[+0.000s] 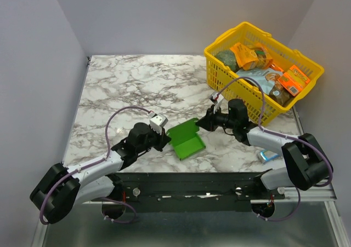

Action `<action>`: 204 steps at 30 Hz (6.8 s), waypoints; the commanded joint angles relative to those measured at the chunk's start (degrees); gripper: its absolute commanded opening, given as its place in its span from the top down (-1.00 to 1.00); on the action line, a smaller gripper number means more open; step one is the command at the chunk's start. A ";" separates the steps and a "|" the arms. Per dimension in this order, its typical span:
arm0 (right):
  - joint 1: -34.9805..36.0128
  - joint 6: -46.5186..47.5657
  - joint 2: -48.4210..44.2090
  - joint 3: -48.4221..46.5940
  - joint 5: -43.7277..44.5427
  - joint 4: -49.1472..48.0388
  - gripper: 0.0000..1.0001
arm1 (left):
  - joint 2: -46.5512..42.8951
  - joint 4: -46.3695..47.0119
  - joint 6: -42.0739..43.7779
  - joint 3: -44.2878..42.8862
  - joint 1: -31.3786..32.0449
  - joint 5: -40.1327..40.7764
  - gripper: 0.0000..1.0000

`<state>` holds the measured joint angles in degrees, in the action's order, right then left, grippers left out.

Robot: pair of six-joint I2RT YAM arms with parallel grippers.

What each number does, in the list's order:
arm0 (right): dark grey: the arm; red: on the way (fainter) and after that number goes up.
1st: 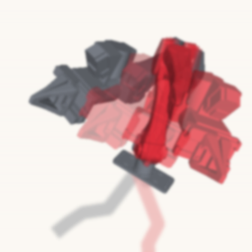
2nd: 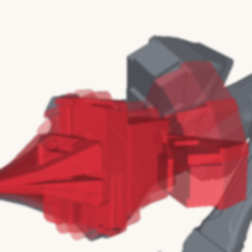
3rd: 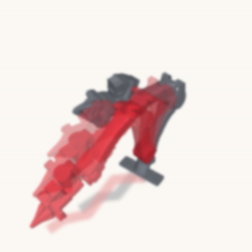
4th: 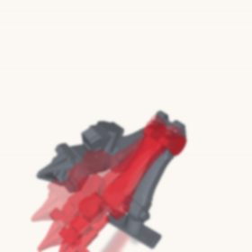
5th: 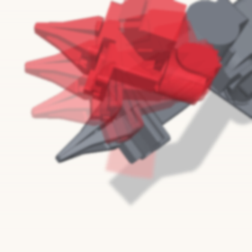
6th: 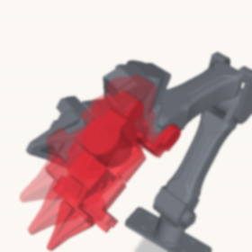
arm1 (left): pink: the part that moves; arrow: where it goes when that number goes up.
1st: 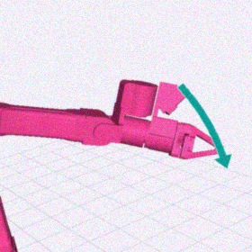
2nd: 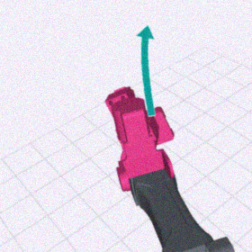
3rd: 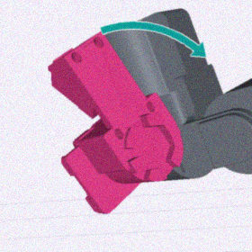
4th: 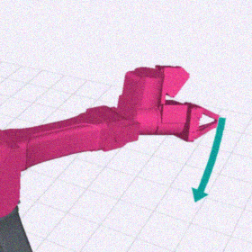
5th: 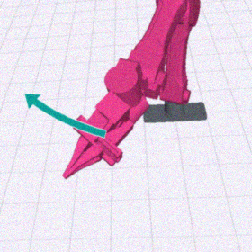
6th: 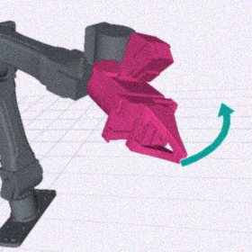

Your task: Fold the paper box

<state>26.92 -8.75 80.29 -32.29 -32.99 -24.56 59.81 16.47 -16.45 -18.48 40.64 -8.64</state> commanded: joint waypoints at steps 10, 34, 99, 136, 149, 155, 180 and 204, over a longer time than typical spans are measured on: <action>-0.02 -1.88 -2.86 1.70 -7.86 -1.11 0.92 | -6.55 0.32 -0.25 1.26 0.40 -4.20 1.00; 13.24 -9.26 -15.52 12.34 25.32 -10.59 0.99 | 8.74 0.14 1.68 -11.23 2.15 6.97 1.00; 26.34 -13.66 -1.98 7.51 57.08 -20.36 0.99 | 29.39 27.12 -3.58 -12.99 16.31 38.61 1.00; 26.61 -29.21 -5.06 2.85 54.09 12.60 0.99 | 38.89 28.88 -3.33 -5.52 25.09 46.78 1.00; 27.58 -29.65 -31.31 10.31 50.84 24.38 0.00 | 42.93 29.41 5.02 -6.13 29.84 60.93 1.00; 27.75 -28.34 -46.71 10.50 53.02 32.29 0.03 | 45.39 30.29 7.57 -7.53 32.83 64.80 1.00; 24.50 -32.11 -2.78 -4.09 44.95 22.10 0.35 | 40.75 28.55 11.70 -7.53 35.47 58.39 -0.29; 23.71 -35.98 -2.86 -1.02 50.39 22.27 0.39 | 18.08 4.28 -0.69 -4.20 35.30 39.24 -0.97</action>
<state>50.81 -43.66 79.00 -34.48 14.39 -2.07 82.87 25.02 -12.34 -25.19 75.79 34.54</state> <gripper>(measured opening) 0.306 0.987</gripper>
